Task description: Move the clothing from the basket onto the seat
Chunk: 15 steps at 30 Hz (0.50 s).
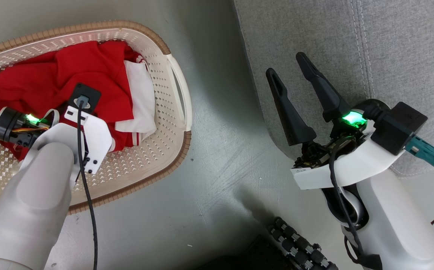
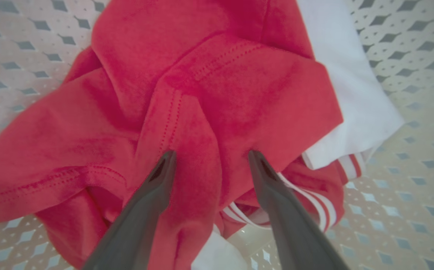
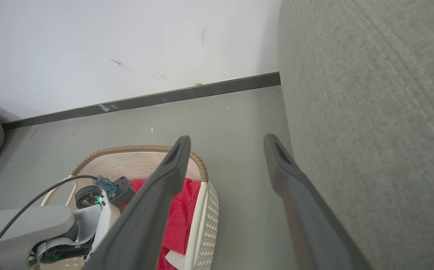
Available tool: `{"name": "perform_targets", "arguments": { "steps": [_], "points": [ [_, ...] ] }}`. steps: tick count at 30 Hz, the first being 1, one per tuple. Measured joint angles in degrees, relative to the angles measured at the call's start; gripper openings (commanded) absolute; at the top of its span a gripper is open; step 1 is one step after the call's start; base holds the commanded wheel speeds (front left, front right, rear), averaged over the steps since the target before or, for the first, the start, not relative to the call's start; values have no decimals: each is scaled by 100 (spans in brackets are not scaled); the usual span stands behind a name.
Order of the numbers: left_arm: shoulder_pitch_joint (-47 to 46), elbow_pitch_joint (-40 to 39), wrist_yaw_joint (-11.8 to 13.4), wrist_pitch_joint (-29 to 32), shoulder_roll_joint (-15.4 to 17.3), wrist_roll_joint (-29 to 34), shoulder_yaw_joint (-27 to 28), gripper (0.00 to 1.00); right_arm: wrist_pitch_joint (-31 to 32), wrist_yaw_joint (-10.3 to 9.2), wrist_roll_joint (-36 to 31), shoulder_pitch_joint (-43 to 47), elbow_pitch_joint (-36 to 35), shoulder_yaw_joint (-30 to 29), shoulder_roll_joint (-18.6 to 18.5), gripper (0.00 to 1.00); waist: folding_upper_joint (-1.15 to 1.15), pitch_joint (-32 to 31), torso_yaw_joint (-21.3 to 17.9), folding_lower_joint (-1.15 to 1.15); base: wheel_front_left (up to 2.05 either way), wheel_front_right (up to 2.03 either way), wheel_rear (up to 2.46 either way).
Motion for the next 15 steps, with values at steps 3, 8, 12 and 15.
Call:
{"name": "perform_targets", "arguments": {
  "steps": [3,8,12,15],
  "points": [
    [-47,9,42,4,18,0,9,100,-1,0,0,-1,-18,0,1,100,0,24,-17,0,0,0,0],
    [-124,12,48,5,24,1,11,100,-4,0,0,-2,-37,1,4,100,0,62,-45,0,0,0,0],
    [-149,32,80,7,24,1,13,100,-9,0,0,-3,-51,8,7,100,0,96,-65,0,0,0,0],
    [-154,48,94,32,30,1,15,100,-9,0,0,-3,-63,8,8,100,0,122,-78,0,0,0,0]
  ]
}}
